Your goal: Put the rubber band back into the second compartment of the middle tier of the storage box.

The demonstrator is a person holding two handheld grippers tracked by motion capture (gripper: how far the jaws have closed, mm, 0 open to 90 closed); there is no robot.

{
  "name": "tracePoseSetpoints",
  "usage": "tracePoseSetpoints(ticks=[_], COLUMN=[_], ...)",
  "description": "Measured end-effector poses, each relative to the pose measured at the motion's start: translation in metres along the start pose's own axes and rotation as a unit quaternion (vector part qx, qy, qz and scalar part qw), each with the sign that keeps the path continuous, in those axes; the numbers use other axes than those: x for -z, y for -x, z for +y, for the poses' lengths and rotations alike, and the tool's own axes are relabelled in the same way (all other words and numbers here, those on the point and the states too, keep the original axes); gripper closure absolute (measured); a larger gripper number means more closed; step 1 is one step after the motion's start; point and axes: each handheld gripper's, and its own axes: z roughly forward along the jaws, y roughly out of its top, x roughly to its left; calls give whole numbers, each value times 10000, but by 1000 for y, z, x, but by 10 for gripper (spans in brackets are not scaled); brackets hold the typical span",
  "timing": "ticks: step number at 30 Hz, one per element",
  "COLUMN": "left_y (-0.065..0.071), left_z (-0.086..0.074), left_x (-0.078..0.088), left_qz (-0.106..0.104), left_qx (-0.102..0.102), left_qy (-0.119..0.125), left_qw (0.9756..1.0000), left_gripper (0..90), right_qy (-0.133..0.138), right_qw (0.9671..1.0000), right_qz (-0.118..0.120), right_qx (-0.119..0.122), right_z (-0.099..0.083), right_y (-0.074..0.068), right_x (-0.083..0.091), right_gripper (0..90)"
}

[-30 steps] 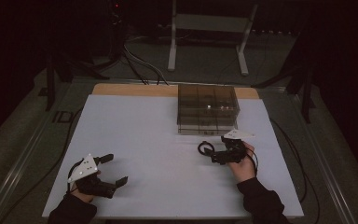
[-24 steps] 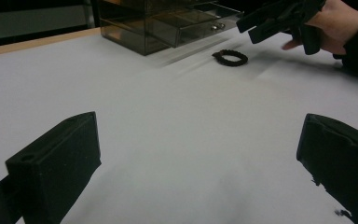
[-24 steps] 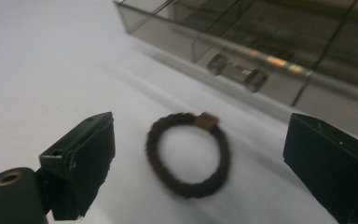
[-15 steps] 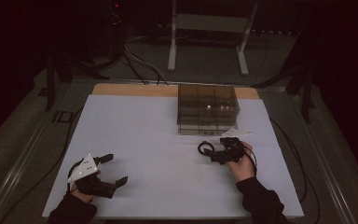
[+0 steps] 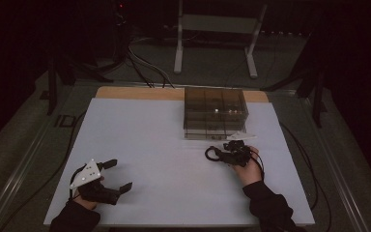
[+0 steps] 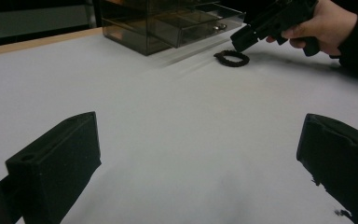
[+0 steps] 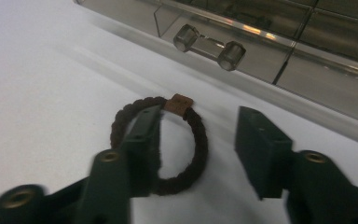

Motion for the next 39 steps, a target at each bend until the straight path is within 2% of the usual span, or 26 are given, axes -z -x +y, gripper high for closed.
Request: tracePoseSetpoints(ticks=[3, 8, 12, 26, 32, 39], left_y=[0, 1, 0, 0, 1, 1], left_z=[1, 0, 0, 0, 0, 0], left_x=[0, 0, 0, 0, 0, 0], left_qz=[-6, -11, -3, -7, -19, -6], left_qx=[-53, -48, -26, -3, -30, -27], left_qy=[-2, -4, 12, 12, -21, -29], left_qw=[10000, 10000, 10000, 10000, 10000, 10000], left_gripper=[3, 3, 3, 3, 3, 3], right_qy=[-26, -159, -246, -330, -328, -234], right_qw=[10000, 9995, 9992, 9979, 9986, 9993], right_qz=[-30, -205, -309, -411, -331, -245], right_qx=[57, 161, 112, 363, 265, 151], right_z=[1, 1, 1, 0, 1, 2], right_y=[-1, -1, -2, -10, -7, -5], right_x=[-2, -6, -9, -13, -12, -1], right_gripper=[623, 692, 750, 841, 857, 864])
